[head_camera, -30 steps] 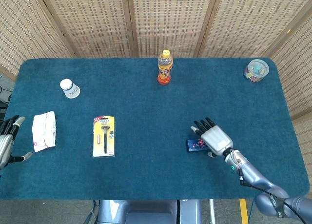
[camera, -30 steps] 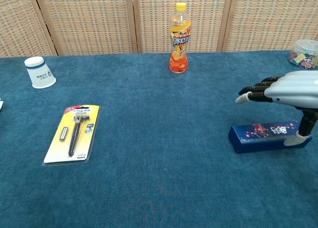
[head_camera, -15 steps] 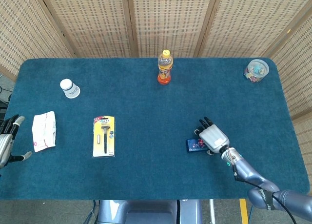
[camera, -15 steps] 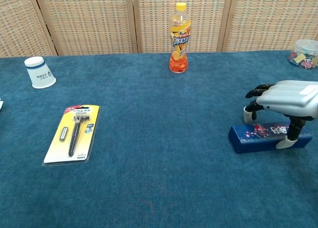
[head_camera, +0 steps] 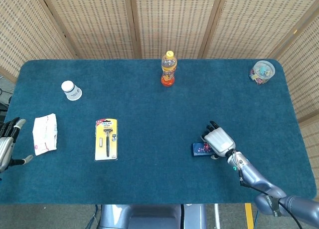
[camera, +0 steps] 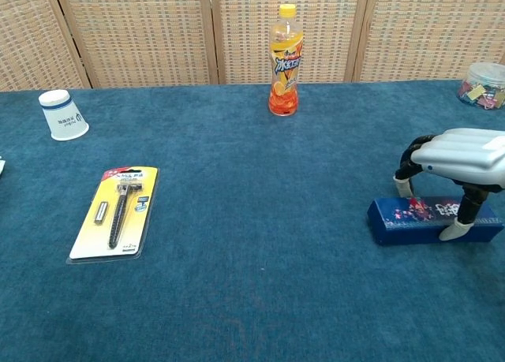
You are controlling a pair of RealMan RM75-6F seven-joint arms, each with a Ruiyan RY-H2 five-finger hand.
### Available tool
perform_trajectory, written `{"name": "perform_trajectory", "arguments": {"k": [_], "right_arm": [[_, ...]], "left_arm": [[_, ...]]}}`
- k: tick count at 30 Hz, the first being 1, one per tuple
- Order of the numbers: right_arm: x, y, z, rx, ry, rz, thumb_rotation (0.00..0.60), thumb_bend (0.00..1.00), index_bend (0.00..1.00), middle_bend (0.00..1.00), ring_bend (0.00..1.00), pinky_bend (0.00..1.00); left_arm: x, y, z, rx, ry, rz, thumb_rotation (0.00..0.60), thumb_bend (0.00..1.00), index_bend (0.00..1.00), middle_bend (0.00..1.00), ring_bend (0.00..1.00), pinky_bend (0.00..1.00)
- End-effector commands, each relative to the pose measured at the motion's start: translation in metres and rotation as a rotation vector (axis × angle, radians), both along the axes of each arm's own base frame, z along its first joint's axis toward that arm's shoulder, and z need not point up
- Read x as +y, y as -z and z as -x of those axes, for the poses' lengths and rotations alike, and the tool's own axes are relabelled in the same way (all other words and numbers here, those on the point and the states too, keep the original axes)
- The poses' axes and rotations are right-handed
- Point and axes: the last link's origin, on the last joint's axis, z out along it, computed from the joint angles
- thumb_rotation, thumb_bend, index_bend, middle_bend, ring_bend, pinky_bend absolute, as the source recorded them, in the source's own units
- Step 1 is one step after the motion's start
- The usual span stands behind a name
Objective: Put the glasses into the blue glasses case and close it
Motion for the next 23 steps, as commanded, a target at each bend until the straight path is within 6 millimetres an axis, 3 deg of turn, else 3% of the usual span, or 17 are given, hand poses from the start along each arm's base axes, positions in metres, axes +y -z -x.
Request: {"name": "perform_trajectory", "arguments": {"k": [1, 6, 10, 16, 23], "right_arm": [[0.007, -0.018, -0.002, -0.036, 0.051, -0.019, 0.600, 0.00, 0.00, 0.00, 0.00, 0.08], [0.027, -0.060, -0.007, -0.145, 0.056, 0.080, 0.600, 0.00, 0.00, 0.00, 0.00, 0.04], [0.053, -0.094, 0.014, -0.238, 0.037, 0.230, 0.600, 0.00, 0.00, 0.00, 0.00, 0.04], [0.091, -0.115, 0.058, -0.315, 0.105, 0.365, 0.600, 0.00, 0.00, 0.00, 0.00, 0.03], [0.129, -0.133, 0.092, -0.433, 0.158, 0.532, 0.600, 0.00, 0.00, 0.00, 0.00, 0.02]], "left_arm": [[0.000, 0.000, 0.000, 0.000, 0.002, 0.003, 0.600, 0.00, 0.00, 0.00, 0.00, 0.00], [-0.003, -0.003, -0.001, -0.013, 0.009, -0.003, 0.600, 0.00, 0.00, 0.00, 0.00, 0.00], [-0.007, -0.008, -0.001, -0.019, 0.022, -0.028, 0.600, 0.00, 0.00, 0.00, 0.00, 0.00], [-0.013, -0.011, -0.002, -0.009, 0.043, -0.091, 0.600, 0.00, 0.00, 0.00, 0.00, 0.00], [-0.024, -0.012, -0.004, -0.038, 0.094, -0.119, 0.600, 0.00, 0.00, 0.00, 0.00, 0.00]]}}
